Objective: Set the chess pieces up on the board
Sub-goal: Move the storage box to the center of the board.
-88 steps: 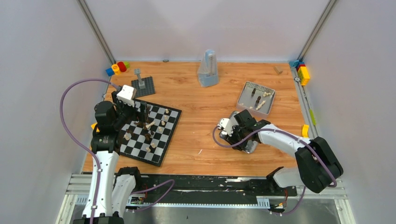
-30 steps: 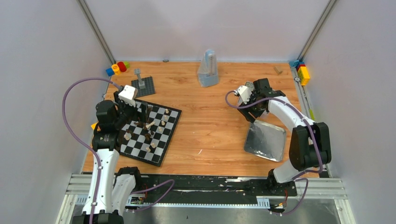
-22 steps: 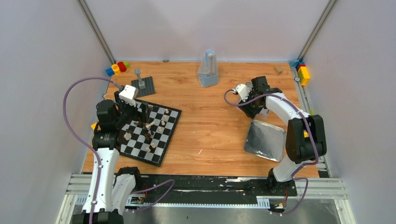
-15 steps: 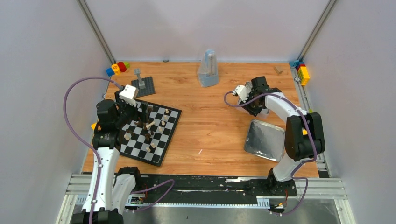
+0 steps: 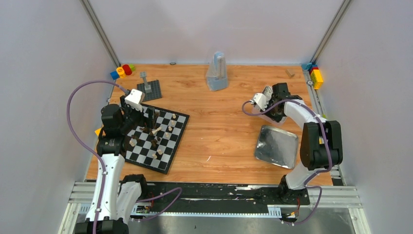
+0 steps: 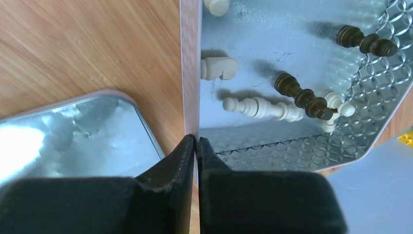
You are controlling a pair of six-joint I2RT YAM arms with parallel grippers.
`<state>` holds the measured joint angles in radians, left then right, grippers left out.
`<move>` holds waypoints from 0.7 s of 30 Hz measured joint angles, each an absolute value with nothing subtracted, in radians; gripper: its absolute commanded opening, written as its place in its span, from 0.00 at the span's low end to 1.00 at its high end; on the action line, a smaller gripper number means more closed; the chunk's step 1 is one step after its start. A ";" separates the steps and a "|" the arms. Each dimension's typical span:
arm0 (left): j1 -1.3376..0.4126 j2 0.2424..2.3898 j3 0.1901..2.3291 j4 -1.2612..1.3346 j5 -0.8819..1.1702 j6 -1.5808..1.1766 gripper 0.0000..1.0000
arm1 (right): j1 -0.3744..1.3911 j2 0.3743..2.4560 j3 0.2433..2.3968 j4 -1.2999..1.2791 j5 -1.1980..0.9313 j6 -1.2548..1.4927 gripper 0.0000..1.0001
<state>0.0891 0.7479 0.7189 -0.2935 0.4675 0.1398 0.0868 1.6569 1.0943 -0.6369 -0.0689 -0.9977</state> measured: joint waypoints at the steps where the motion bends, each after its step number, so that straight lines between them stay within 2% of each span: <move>1: 0.089 0.748 0.719 -0.294 0.467 0.140 1.00 | 0.078 1.651 1.088 -0.638 -0.068 -1.004 0.00; 12: 0.089 0.750 0.718 -0.294 0.467 0.141 1.00 | -0.032 1.554 0.978 -0.629 -0.060 -1.152 0.00; 14: 0.089 0.751 0.717 -0.294 0.467 0.141 1.00 | -0.044 1.539 0.960 -0.628 -0.052 -1.182 0.03; 15: 0.089 0.753 0.716 -0.293 0.467 0.141 1.00 | -0.049 1.532 0.952 -0.628 -0.046 -1.199 0.08; 21: 0.089 0.762 0.715 -0.295 0.463 0.146 1.00 | -0.054 1.525 0.952 -0.651 -0.049 -1.216 0.53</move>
